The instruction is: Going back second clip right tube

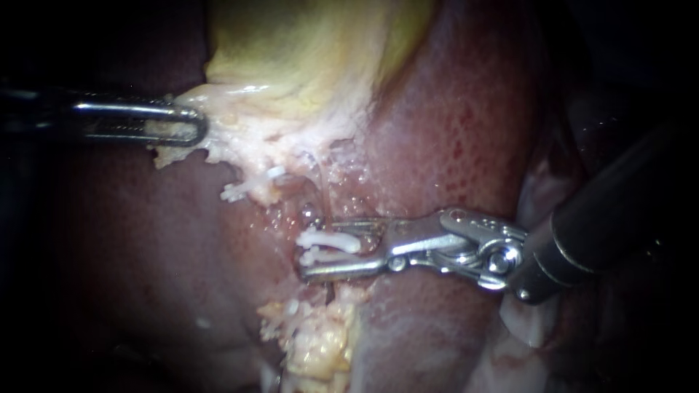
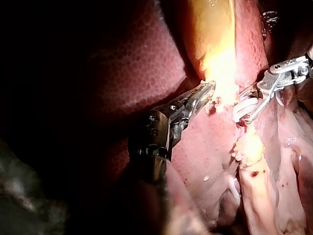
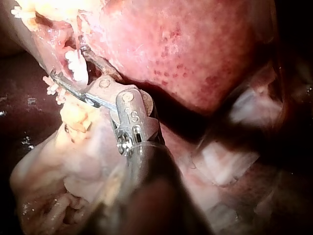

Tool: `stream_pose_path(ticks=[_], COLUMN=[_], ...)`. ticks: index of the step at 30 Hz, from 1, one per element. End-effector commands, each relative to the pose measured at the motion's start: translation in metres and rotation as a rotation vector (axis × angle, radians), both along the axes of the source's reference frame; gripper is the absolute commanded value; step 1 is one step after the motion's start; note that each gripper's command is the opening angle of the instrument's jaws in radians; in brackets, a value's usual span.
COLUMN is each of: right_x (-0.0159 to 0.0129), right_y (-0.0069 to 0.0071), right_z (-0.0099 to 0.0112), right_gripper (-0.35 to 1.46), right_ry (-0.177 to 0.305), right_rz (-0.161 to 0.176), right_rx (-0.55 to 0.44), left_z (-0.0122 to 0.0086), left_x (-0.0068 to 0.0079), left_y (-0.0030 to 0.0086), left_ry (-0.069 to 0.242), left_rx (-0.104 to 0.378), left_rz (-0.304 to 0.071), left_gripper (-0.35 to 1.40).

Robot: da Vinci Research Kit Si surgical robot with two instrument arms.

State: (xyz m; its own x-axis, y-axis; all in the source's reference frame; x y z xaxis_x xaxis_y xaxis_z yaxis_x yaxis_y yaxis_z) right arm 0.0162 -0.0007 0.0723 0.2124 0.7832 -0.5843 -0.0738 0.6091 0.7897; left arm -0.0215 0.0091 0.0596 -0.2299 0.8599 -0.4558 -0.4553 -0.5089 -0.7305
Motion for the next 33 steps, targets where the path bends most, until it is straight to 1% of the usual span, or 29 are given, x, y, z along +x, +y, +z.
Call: stream_pose_path(ticks=[1, 4, 6, 9, 10, 12, 13, 15, 17, 20, 24, 28, 31, 33], right_x=[-0.0003, -0.0012, -0.0020, -0.0034, -0.0038, -0.0047, -0.0051, -0.0062, -0.0073, -0.0086, -0.0104, -0.0119, -0.0125, -0.0128], right_y=[0.0002, 0.0007, 0.0011, 0.0018, 0.0020, 0.0023, 0.0024, 0.0022, 0.0020, 0.0019, 0.0021, 0.0025, 0.0031, 0.0033], right_z=[-0.0002, -0.0008, -0.0013, -0.0021, -0.0024, -0.0030, -0.0033, -0.0039, -0.0044, -0.0051, -0.0066, -0.0084, -0.0095, -0.0102], right_gripper=[0.49, 0.48, 0.48, 0.47, 0.47, 0.49, 0.49, 0.49, 0.49, 0.49, 0.49, 0.49, 0.50, 0.50], right_ry=[0.000, 0.002, -0.006, -0.016, -0.014, -0.023, -0.024, -0.023, -0.012, 0.009, 0.031, 0.041, 0.029, 0.009], right_rz=[0.000, 0.005, 0.003, 0.011, 0.010, -0.009, -0.024, -0.066, -0.094, -0.123, -0.151, -0.171, -0.194, -0.220], right_rx=[0.002, 0.006, 0.008, 0.019, 0.004, -0.073, -0.124, -0.232, -0.310, -0.404, -0.488, -0.537, -0.571, -0.587], left_z=[0.0000, 0.0000, 0.0000, 0.0000, 0.0000, -0.0001, -0.0001, -0.0001, -0.0001, -0.0001, -0.0001, -0.0001, 0.0000, 0.0001], left_x=[0.0000, 0.0001, 0.0001, 0.0001, 0.0001, 0.0001, 0.0001, 0.0001, 0.0001, 0.0002, 0.0002, 0.0001, 0.0001, -0.0001], left_y=[0.0000, 0.0000, 0.0000, 0.0000, 0.0000, 0.0000, 0.0000, 0.0000, 0.0000, -0.0001, -0.0001, -0.0001, -0.0001, -0.0002], left_ry=[0.000, 0.000, 0.000, 0.000, 0.000, 0.000, 0.000, 0.000, 0.000, 0.000, 0.000, 0.000, 0.000, 0.001], left_rx=[0.000, 0.000, 0.000, 0.000, 0.000, 0.000, 0.000, 0.000, 0.000, 0.000, 0.000, 0.000, -0.001, -0.002], left_rz=[0.000, 0.000, 0.000, 0.000, 0.000, 0.000, 0.000, 0.000, 0.000, 0.000, 0.000, 0.000, 0.000, -0.001], left_gripper=[-0.35, -0.35, -0.35, -0.35, -0.35, -0.35, -0.35, -0.35, -0.35, -0.35, -0.35, -0.35, -0.35, -0.35])
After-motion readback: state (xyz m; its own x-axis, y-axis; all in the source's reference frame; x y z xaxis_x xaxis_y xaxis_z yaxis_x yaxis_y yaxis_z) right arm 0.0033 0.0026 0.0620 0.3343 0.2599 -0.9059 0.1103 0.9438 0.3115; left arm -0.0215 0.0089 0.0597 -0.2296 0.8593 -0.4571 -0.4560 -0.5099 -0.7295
